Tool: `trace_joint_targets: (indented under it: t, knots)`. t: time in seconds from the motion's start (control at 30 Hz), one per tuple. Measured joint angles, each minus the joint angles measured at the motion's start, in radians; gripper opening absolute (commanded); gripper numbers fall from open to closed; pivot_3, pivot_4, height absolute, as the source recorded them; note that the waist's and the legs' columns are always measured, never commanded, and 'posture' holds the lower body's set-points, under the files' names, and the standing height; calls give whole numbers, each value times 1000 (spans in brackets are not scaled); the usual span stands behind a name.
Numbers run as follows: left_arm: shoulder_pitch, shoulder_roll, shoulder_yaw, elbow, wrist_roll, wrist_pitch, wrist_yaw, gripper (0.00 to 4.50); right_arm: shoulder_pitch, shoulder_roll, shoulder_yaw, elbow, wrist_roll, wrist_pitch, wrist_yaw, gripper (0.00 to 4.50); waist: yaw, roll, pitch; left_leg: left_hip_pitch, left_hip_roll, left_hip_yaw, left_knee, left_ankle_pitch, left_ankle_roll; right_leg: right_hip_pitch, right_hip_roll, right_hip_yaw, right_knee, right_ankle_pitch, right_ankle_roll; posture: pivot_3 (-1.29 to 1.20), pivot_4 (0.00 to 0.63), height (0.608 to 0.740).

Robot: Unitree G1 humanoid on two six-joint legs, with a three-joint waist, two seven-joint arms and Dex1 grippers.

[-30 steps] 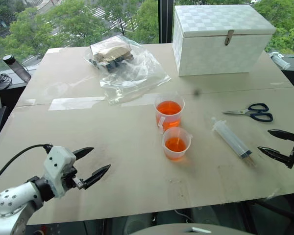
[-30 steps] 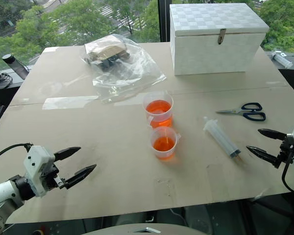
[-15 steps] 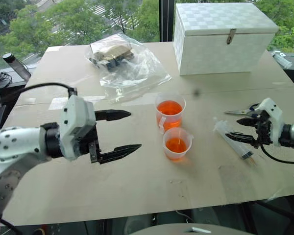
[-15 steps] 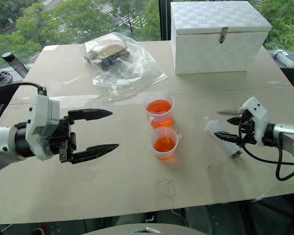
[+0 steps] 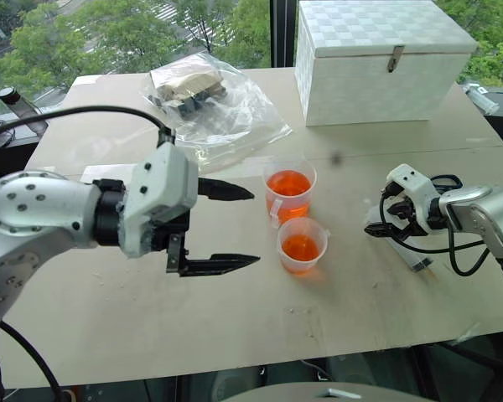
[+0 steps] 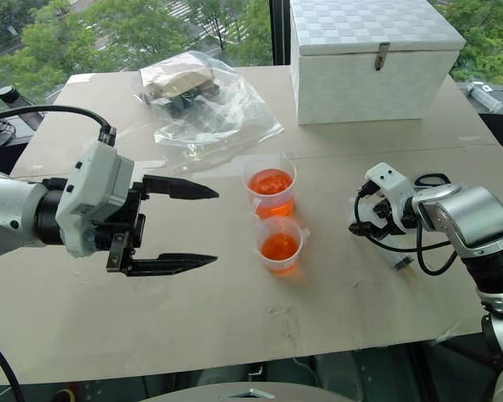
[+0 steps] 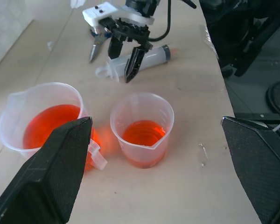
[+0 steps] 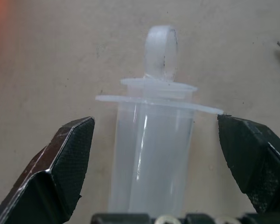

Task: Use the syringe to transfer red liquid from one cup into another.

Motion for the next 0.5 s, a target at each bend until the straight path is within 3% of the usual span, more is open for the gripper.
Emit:
trace_joint_targets:
  t: [0.13,0.17,0.4,0.5]
  knots:
    - [-20,0,2,1,-45,33,10,4500,-20,11,7,25,-22,14,-20,1776,0,0,0,0,0,0,0,0,0,0,0,0,0,0,0,0,150,740]
    - [-20,0,2,1,-45,37,10,4500,-23,11,7,25,-23,22,-21,1589,0,0,0,0,0,0,0,0,0,0,1,0,0,0,0,0,150,740]
    - [-40,-23,-2,39,-2,37,44,4500,-56,11,-3,14,17,52,16,1593,0,1,1,0,0,0,0,0,0,0,1,0,1,0,0,0,150,740]
    - [-81,-58,-12,120,53,34,94,4500,-135,16,-72,-22,95,67,75,1593,-1,1,1,0,0,0,0,0,0,-1,2,0,2,0,0,0,150,740]
